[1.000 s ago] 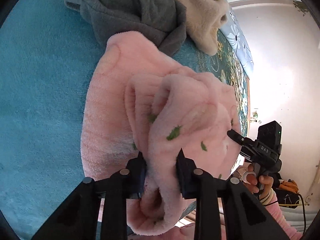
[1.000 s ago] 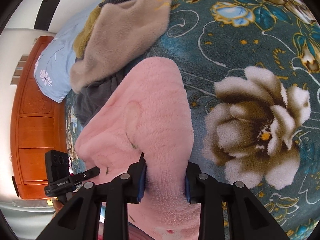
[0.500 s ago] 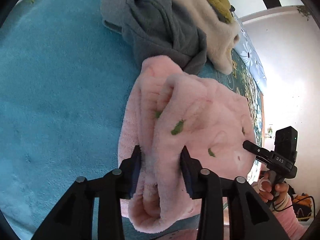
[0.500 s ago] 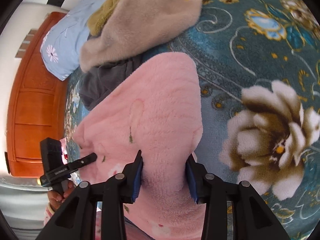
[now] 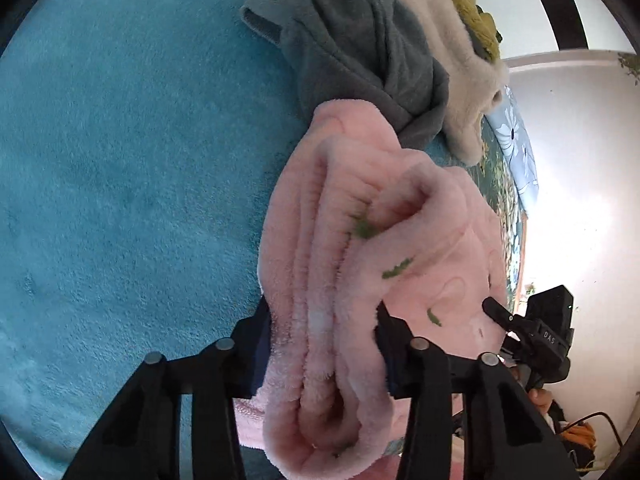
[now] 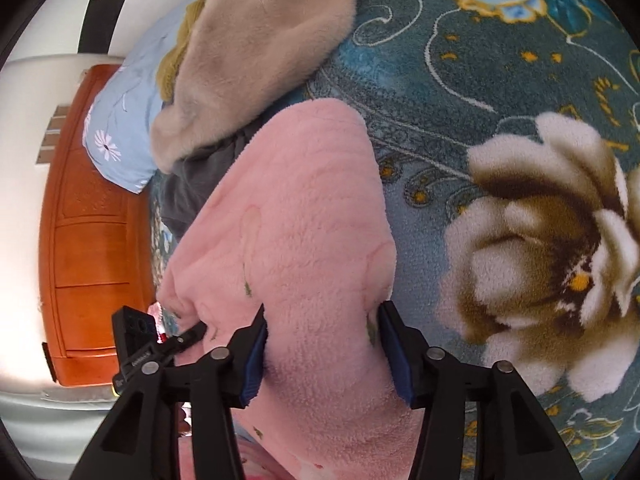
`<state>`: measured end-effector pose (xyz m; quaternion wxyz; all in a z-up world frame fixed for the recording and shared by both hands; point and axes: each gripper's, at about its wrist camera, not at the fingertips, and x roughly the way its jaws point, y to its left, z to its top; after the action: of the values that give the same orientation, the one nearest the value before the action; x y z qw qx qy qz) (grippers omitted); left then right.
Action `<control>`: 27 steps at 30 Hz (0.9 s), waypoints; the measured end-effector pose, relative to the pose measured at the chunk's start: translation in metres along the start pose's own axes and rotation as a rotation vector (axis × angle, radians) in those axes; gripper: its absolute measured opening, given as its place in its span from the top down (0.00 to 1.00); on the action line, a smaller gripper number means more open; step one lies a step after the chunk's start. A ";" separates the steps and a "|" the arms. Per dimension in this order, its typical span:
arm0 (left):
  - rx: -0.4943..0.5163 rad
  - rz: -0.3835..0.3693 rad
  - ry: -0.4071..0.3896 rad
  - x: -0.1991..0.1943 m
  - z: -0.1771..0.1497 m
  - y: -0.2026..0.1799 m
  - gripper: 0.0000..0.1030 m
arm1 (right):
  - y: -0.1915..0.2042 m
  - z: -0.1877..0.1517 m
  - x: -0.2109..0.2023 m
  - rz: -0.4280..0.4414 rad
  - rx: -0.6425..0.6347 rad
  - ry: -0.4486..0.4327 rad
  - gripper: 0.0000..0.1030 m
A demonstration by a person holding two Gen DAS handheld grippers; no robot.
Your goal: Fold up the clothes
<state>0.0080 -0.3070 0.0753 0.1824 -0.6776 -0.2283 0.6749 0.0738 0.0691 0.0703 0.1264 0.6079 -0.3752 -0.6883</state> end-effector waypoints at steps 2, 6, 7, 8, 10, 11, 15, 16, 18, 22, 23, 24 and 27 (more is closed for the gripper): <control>0.046 0.071 0.005 -0.006 0.001 -0.023 0.65 | 0.003 0.001 -0.005 0.018 -0.010 -0.008 0.69; 0.165 0.094 -0.009 -0.015 0.005 -0.093 0.65 | -0.006 0.010 -0.037 0.101 -0.022 -0.047 0.72; 0.208 0.093 -0.007 -0.011 0.006 -0.118 0.65 | -0.013 0.014 -0.051 0.113 -0.023 -0.067 0.72; 0.255 0.093 0.000 -0.002 0.008 -0.146 0.65 | -0.025 0.018 -0.068 0.112 -0.020 -0.093 0.72; 0.350 0.093 0.016 0.019 0.011 -0.201 0.65 | -0.056 0.027 -0.104 0.104 0.000 -0.148 0.72; 0.396 0.092 0.026 0.033 0.010 -0.228 0.65 | -0.072 0.032 -0.123 0.094 0.013 -0.180 0.72; 0.546 0.065 0.087 0.115 0.005 -0.348 0.65 | -0.142 0.037 -0.218 -0.004 0.079 -0.351 0.72; 0.568 0.050 0.105 0.137 0.001 -0.377 0.65 | -0.160 0.037 -0.242 -0.029 0.098 -0.393 0.72; 0.587 0.027 0.135 0.162 -0.011 -0.410 0.65 | -0.194 0.036 -0.287 -0.078 0.146 -0.469 0.72; 0.616 0.059 0.148 0.207 -0.037 -0.466 0.65 | -0.245 0.034 -0.343 -0.135 0.245 -0.560 0.72; 0.611 0.071 0.149 0.214 -0.043 -0.479 0.63 | -0.255 0.033 -0.353 -0.146 0.266 -0.579 0.72; 0.598 0.079 0.149 0.218 -0.048 -0.485 0.61 | -0.266 0.030 -0.361 -0.159 0.289 -0.598 0.72; 0.570 0.112 0.140 0.231 -0.060 -0.497 0.58 | -0.297 0.021 -0.372 -0.179 0.372 -0.636 0.72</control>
<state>0.0329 0.2369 0.1608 0.3433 -0.6555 0.0213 0.6724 0.2232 0.5149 0.1469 -0.1696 0.4067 -0.4597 -0.7710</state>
